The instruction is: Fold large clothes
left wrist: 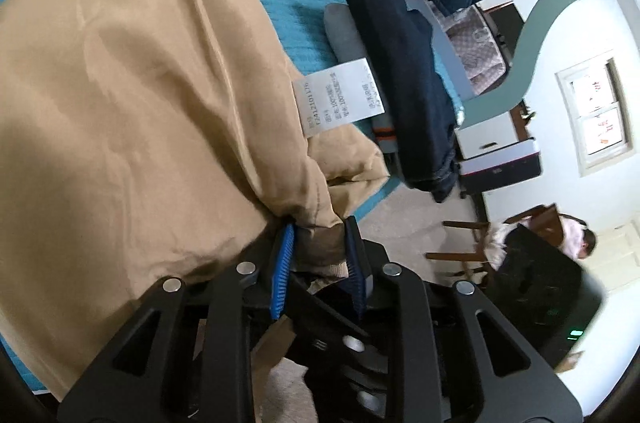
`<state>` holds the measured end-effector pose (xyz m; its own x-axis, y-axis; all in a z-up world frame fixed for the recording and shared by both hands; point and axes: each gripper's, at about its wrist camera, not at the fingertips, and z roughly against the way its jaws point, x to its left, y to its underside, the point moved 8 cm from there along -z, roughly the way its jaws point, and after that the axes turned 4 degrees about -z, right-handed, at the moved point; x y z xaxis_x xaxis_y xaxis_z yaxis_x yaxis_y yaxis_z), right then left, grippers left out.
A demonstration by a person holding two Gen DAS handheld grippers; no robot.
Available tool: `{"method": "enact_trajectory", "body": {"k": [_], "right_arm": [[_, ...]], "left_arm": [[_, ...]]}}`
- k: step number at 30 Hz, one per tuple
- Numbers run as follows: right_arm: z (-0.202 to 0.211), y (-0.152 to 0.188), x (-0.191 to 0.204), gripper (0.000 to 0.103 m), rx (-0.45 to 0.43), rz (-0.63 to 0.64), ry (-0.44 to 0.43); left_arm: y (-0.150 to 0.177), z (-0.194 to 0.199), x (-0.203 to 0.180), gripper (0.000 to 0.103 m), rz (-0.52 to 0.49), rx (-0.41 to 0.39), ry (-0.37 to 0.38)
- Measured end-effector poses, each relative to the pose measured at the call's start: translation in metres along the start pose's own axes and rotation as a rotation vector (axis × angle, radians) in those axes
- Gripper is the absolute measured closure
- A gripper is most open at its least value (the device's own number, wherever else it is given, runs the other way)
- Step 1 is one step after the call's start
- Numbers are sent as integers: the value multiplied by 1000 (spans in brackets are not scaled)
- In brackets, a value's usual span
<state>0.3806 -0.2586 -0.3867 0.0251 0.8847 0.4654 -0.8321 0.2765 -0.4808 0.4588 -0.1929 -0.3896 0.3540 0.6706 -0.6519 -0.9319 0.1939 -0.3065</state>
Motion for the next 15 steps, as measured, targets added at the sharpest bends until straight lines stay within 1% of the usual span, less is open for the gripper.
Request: {"method": "enact_trajectory", "body": {"k": [1, 2, 3, 4, 5, 7, 8, 10, 11, 12, 13, 14, 15], "right_arm": [[-2, 0, -1, 68, 5, -5, -10], [-1, -1, -1, 78, 2, -12, -22], [-1, -3, -2, 80, -4, -13, -27], [0, -3, -2, 88, -9, -10, -29], [2, -4, -2, 91, -18, -11, -30], [7, -5, -4, 93, -32, -29, -34], [12, -6, -6, 93, -45, -52, -44], [22, -7, -12, 94, -66, -86, -45], [24, -6, -18, 94, -63, -101, -30], [24, -5, -23, 94, -53, -116, -18], [21, -2, -33, 94, -35, -153, -5], [16, 1, -43, 94, -16, -189, 5], [11, 5, -51, 94, 5, -214, 21]], "left_arm": [[1, 0, -2, 79, -8, 2, 2], [1, 0, -3, 79, -19, 5, -8], [1, 0, -5, 79, -28, 2, -5], [1, 2, -7, 79, -26, -5, 1], [-1, 3, -9, 79, -19, -12, 9], [-2, 12, -13, 78, -14, -33, 34], [-3, 22, -17, 76, -22, -54, 45], [-3, 43, -21, 63, -41, -104, 55], [-3, 58, -19, 61, -50, -137, 42], [-3, 69, -15, 55, -53, -159, 17], [-2, 78, -8, 49, -54, -180, -24], [-1, 87, 6, 48, -57, -195, -115], [1, 93, 17, 48, -56, -203, -187]]}}
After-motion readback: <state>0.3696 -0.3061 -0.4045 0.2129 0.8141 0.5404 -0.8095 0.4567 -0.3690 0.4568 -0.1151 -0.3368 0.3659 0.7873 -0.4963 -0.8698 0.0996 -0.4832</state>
